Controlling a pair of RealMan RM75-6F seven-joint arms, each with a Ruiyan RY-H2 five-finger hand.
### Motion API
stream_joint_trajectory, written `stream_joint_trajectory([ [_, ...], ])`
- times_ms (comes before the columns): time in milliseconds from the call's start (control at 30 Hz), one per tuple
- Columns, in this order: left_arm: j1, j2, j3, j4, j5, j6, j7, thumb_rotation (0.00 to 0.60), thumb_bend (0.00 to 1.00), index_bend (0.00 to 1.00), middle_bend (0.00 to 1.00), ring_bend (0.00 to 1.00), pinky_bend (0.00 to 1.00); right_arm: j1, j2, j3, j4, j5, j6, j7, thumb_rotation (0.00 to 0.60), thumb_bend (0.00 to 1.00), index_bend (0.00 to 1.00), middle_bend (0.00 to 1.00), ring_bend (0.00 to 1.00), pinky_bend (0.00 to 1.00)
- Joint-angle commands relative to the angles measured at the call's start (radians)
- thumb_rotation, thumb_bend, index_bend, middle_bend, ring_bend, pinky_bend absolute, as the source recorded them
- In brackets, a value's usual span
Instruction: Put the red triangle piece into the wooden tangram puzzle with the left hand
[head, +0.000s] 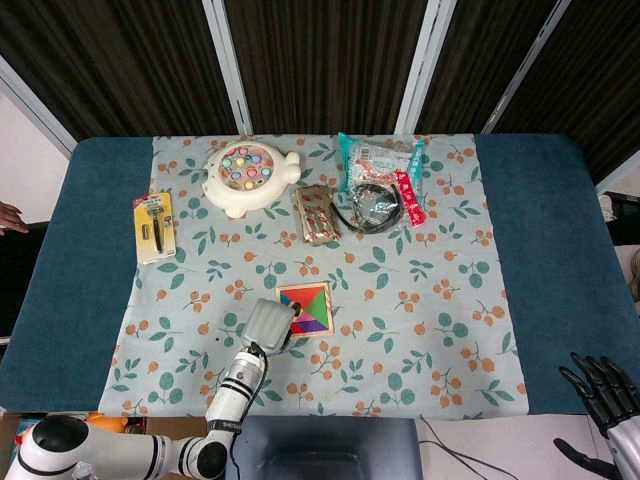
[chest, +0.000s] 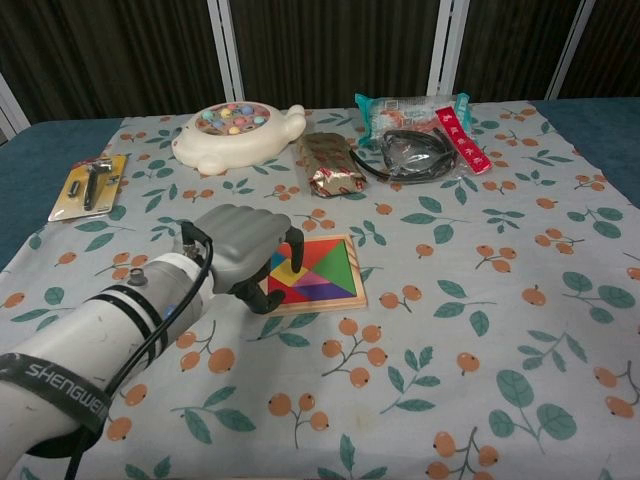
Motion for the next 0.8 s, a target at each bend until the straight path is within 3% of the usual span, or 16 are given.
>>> stream_joint_trajectory([
  [33, 0.004, 0.009, 0.003, -0.015, 0.02, 0.004, -0.015, 0.6, 0.37, 0.39, 1.0, 1.0, 1.0, 0.0, 0.0, 0.0, 0.0, 0.0, 0.0, -0.002, 0.6, 0.15, 0.0, 0.0, 0.0, 0.0],
  [233, 0.02, 0.055, 0.02, -0.086, 0.076, 0.013, -0.049, 0.6, 0.37, 0.38, 1.0, 1.0, 1.0, -0.003, -0.001, 0.0, 0.003, 0.001, 0.005, -0.001, 0.6, 0.15, 0.0, 0.0, 0.0, 0.0],
  [367, 0.078, 0.158, 0.097, -0.214, 0.241, 0.068, -0.153, 0.6, 0.37, 0.34, 0.99, 1.0, 1.0, -0.006, -0.001, 0.002, 0.008, 0.005, 0.009, 0.004, 0.6, 0.15, 0.0, 0.0, 0.0, 0.0],
  [433, 0.131, 0.239, 0.18, -0.27, 0.359, 0.109, -0.242, 0.6, 0.37, 0.29, 0.85, 0.87, 0.92, -0.006, -0.002, 0.004, 0.008, 0.01, 0.008, 0.005, 0.6, 0.15, 0.0, 0.0, 0.0, 0.0],
  [533, 0.221, 0.367, 0.321, -0.293, 0.529, 0.201, -0.353, 0.6, 0.37, 0.15, 0.37, 0.35, 0.47, -0.007, -0.005, 0.004, 0.004, 0.011, 0.003, -0.009, 0.6, 0.15, 0.0, 0.0, 0.0, 0.0],
  [600, 0.287, 0.419, 0.396, -0.248, 0.633, 0.287, -0.446, 0.6, 0.37, 0.08, 0.18, 0.14, 0.28, -0.007, -0.008, 0.004, 0.0, 0.009, -0.001, -0.022, 0.6, 0.15, 0.0, 0.0, 0.0, 0.0],
  [667, 0.372, 0.459, 0.479, -0.149, 0.729, 0.389, -0.58, 0.6, 0.37, 0.07, 0.12, 0.06, 0.19, -0.008, -0.012, 0.005, -0.007, 0.01, -0.005, -0.036, 0.6, 0.15, 0.0, 0.0, 0.0, 0.0],
  [800, 0.509, 0.475, 0.564, 0.067, 0.807, 0.515, -0.804, 0.6, 0.38, 0.04, 0.03, 0.0, 0.12, -0.006, -0.019, 0.013, -0.026, 0.023, -0.022, -0.061, 0.6, 0.15, 0.0, 0.0, 0.0, 0.0],
])
